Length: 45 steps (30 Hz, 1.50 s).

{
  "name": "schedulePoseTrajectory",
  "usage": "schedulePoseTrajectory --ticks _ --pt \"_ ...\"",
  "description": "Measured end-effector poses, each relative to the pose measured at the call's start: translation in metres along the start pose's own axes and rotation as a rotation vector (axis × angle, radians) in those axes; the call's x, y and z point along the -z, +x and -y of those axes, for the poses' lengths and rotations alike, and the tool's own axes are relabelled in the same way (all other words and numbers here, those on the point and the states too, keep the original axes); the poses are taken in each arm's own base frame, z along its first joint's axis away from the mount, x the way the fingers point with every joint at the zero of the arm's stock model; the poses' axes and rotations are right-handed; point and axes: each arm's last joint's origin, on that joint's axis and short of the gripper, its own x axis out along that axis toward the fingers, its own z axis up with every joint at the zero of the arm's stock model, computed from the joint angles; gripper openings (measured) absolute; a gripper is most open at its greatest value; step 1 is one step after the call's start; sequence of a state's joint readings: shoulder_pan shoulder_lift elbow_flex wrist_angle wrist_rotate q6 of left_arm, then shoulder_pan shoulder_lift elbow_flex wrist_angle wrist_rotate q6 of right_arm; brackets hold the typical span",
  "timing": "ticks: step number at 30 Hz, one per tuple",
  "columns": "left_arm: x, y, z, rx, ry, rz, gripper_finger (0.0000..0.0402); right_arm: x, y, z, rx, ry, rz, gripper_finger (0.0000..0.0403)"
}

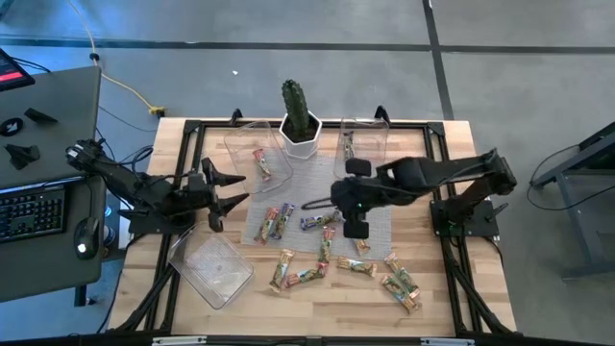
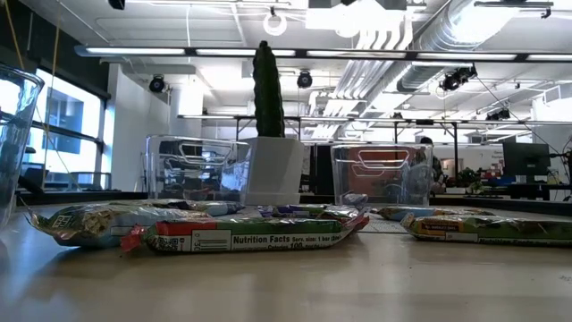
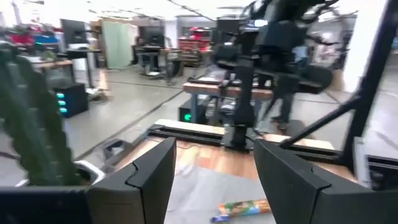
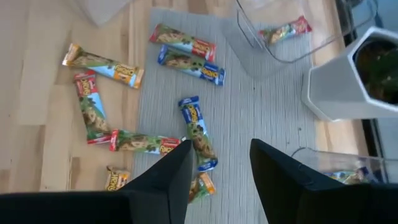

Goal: Pick and place Granola Bars by type
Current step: Put the yellow granola bar into the bottom transparent bin

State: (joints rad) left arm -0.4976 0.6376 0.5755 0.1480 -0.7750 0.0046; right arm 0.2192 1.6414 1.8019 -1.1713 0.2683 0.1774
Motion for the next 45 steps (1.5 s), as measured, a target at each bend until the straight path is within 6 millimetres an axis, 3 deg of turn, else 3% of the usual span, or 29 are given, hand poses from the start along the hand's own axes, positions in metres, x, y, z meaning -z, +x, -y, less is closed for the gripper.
schedulePoseTrajectory --ticks 10,15,19,25,30,35,39,45 --pt "0.001 0.007 0.007 0.004 -0.045 0.014 0.0211 0.009 -0.028 -0.02 -0.07 -0.031 0.05 0.0145" --pt "-0.004 0.011 0.013 0.06 -0.122 -0.01 0.0211 0.021 -0.035 -0.028 0.014 -0.015 0.008 0.0145" --pt "-0.027 0.019 0.02 0.053 -0.096 -0.112 0.0211 0.03 -0.041 -0.036 0.013 -0.017 -0.038 0.0145" --pt "-0.046 0.039 0.041 -0.001 0.008 -0.431 0.0211 0.037 -0.057 -0.049 -0.194 -0.117 -0.043 0.0145" --pt "-0.028 0.062 0.066 -0.052 -0.021 -0.683 0.0211 0.04 -0.077 -0.039 -0.195 -0.167 0.047 0.0146" --pt "0.009 0.082 0.089 -0.065 -0.062 -0.865 0.0211 0.051 -0.084 -0.031 -0.261 -0.238 0.194 0.0143" --pt "0.034 0.095 0.102 -0.108 -0.083 -0.928 0.0211 0.083 -0.063 -0.023 -0.3 -0.19 0.34 0.0143" --pt "0.071 0.111 0.12 -0.149 -0.142 -1.011 0.0211 0.144 -0.009 -0.013 -0.188 -0.087 0.563 0.0142"
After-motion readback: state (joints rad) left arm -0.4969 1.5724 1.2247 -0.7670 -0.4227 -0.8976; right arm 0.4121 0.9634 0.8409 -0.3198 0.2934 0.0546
